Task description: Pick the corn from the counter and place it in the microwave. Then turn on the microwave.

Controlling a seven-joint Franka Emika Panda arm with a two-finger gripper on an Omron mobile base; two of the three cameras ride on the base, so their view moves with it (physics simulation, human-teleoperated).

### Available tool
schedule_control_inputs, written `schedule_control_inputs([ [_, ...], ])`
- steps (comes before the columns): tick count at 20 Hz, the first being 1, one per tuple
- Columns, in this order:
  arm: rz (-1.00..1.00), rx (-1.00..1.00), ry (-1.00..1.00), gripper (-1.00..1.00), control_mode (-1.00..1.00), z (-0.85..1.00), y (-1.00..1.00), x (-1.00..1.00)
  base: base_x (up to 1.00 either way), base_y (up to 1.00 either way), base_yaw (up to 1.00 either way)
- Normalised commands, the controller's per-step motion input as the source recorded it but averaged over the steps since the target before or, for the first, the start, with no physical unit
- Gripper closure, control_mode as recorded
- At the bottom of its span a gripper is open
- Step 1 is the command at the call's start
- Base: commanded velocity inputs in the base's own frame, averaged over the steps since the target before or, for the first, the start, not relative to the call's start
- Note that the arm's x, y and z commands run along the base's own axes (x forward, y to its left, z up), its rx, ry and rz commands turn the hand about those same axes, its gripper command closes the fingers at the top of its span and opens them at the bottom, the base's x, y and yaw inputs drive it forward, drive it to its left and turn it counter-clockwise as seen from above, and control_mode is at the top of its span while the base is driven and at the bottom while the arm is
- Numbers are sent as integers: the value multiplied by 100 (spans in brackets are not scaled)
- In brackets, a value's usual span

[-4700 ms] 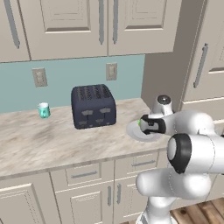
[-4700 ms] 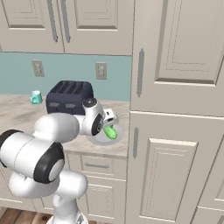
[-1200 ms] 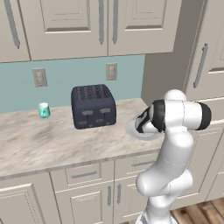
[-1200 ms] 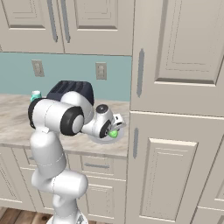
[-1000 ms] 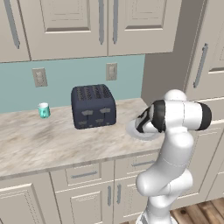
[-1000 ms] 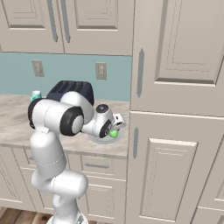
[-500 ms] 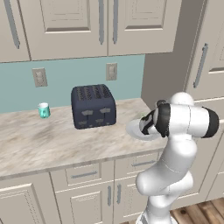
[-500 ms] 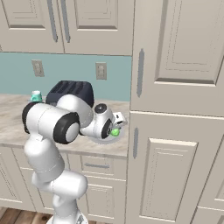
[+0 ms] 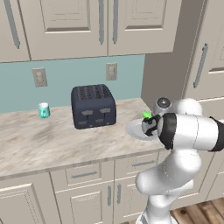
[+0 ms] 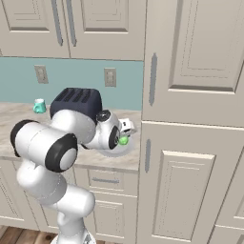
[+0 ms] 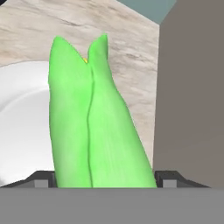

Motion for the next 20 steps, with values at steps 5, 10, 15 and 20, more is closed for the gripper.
schedule_control_inputs([
  [5, -1, 1, 0, 100, -100, 50, 0, -22, 0, 0, 0],
  [10, -1, 3, 0, 100, -100, 46, 0, -21, 0, 0, 0],
  [15, 0, 4, 0, 100, -100, 43, 0, -25, 0, 0, 0],
  [20, 0, 3, 0, 100, -100, 31, 3, -31, 0, 0, 0],
])
